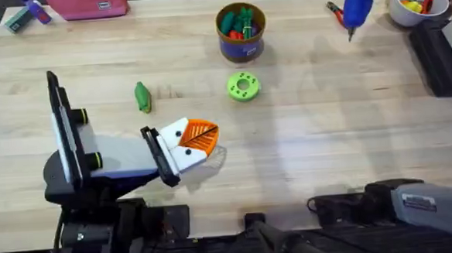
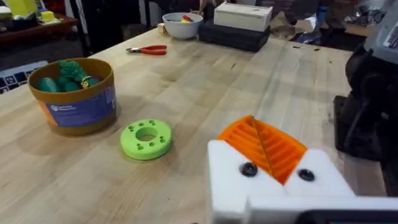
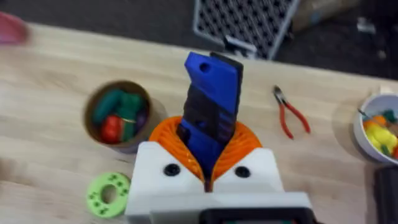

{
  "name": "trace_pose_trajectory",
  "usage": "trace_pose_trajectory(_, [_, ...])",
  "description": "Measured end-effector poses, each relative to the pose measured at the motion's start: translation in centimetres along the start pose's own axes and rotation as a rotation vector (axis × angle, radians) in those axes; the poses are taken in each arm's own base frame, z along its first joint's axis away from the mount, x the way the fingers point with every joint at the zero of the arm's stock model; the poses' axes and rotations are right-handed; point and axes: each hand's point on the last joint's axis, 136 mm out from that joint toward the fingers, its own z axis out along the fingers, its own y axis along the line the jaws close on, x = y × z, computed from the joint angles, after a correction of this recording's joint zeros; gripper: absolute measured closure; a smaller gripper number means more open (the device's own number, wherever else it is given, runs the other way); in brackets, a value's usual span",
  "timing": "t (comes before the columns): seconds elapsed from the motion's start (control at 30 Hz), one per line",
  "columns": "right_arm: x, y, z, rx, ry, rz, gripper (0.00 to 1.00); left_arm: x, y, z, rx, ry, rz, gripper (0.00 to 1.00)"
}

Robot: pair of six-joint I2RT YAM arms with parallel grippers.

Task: Pick up the gripper from the table and insert it into the empty holder that is missing its gripper. Then pick up a screw, insert it into the mounting hole, and use the screwdriver to tighten it. Finally, clean up the table by picking up the vegetable and placing it into the bucket.

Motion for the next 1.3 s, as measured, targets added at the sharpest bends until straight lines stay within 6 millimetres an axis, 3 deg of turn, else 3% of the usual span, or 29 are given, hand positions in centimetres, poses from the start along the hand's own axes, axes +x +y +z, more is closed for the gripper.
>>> trace_pose_trajectory(0.13, [-2.3,1.9,-4.4,-0.085,-0.122,0.036,0.978,0.0,0.0,0.0,0.000,0.000,0.000,0.981])
trace_pose_trajectory(0.3, [-3.3,4.5,-7.6,-0.206,-0.189,0.044,0.978,0.0,0.0,0.0,0.000,0.000,0.000,0.981])
trace_pose_trajectory(0.57, [-4.6,8.4,-8.9,-0.347,-0.276,0.062,0.978,0.0,0.0,0.0,0.000,0.000,0.000,0.981])
trace_pose_trajectory(0.97, [-3.6,13.5,-10.4,-0.554,-0.520,0.127,0.978,0.0,0.0,0.0,0.000,0.000,0.000,0.981])
trace_pose_trajectory(1.13, [-3.0,16.3,-11.9,-0.730,-0.655,0.135,0.978,0.0,0.0,0.0,0.000,0.000,0.000,0.981])
trace_pose_trajectory(1.3, [-1.6,20.3,-14.1,-0.968,-0.693,0.051,0.978,0.0,0.0,0.0,0.000,0.000,0.000,0.981])
